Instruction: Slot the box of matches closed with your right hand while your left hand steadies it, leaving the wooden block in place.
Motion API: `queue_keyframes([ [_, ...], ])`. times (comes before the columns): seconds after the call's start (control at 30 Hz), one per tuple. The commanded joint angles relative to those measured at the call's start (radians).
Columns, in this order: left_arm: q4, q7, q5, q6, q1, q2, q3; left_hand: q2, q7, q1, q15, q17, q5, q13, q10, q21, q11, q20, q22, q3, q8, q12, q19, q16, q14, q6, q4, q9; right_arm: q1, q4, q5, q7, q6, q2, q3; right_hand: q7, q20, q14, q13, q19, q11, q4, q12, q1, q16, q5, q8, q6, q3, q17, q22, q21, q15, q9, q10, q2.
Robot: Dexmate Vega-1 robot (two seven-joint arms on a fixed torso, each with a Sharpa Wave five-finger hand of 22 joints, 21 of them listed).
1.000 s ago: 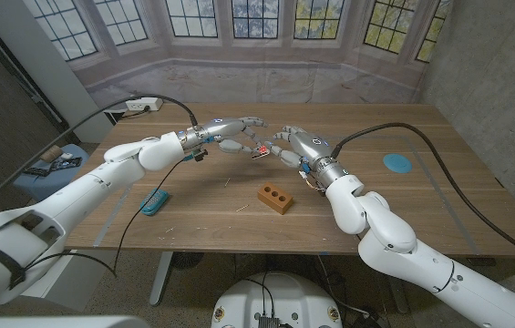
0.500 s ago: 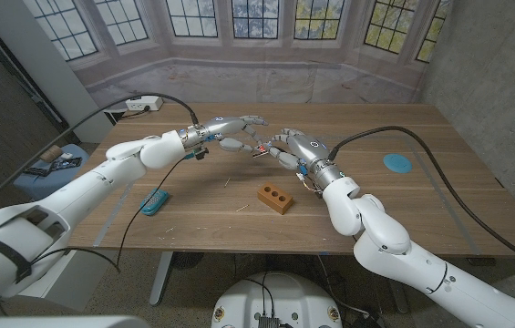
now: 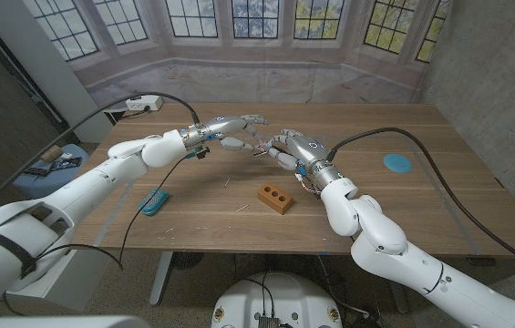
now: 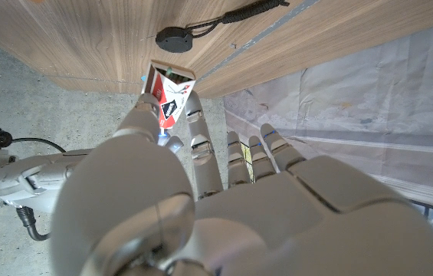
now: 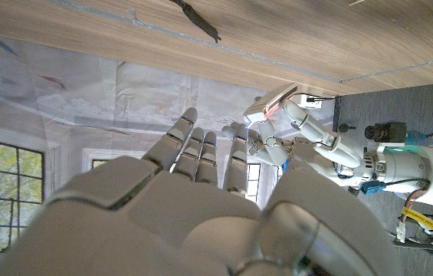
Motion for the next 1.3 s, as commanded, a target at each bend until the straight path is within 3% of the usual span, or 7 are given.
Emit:
queue_keyframes([
  [0.03, -0.009, 0.006, 0.0, 0.004, 0.004, 0.003, 0.0, 0.012, -0.004, 0.008, 0.005, 0.001, -0.003, 0.003, 0.003, 0.0, 0.008, 0.004, 0.004, 0.006, 0.008, -0.003, -0.001, -0.001, 0.004, 0.004, 0.0, 0.002, 0.002, 0.004, -0.009, 0.0, 0.0, 0.005, -0.009, -0.002, 0.0, 0.007, 0.0, 0.008, 0.0, 0.001, 0.007, -0.01, 0.008, 0.004, 0.005, 0.007, 0.009, -0.001, 0.003, 0.008, -0.004, 0.002, 0.003, -0.001],
  [1.3, -0.109, 0.007, 0.0, 0.045, 0.066, 0.034, -0.034, 0.012, -0.005, 0.008, 0.004, 0.001, -0.004, 0.003, 0.005, 0.0, 0.006, 0.003, 0.004, 0.006, 0.008, -0.003, 0.0, -0.001, 0.005, 0.003, 0.0, 0.002, -0.04, -0.026, -0.013, -0.019, 0.01, -0.003, 0.005, -0.003, -0.006, 0.014, 0.0, 0.018, -0.003, -0.006, 0.01, -0.014, 0.011, 0.004, 0.006, 0.01, 0.025, -0.006, 0.003, 0.01, -0.01, 0.002, 0.007, -0.002],
])
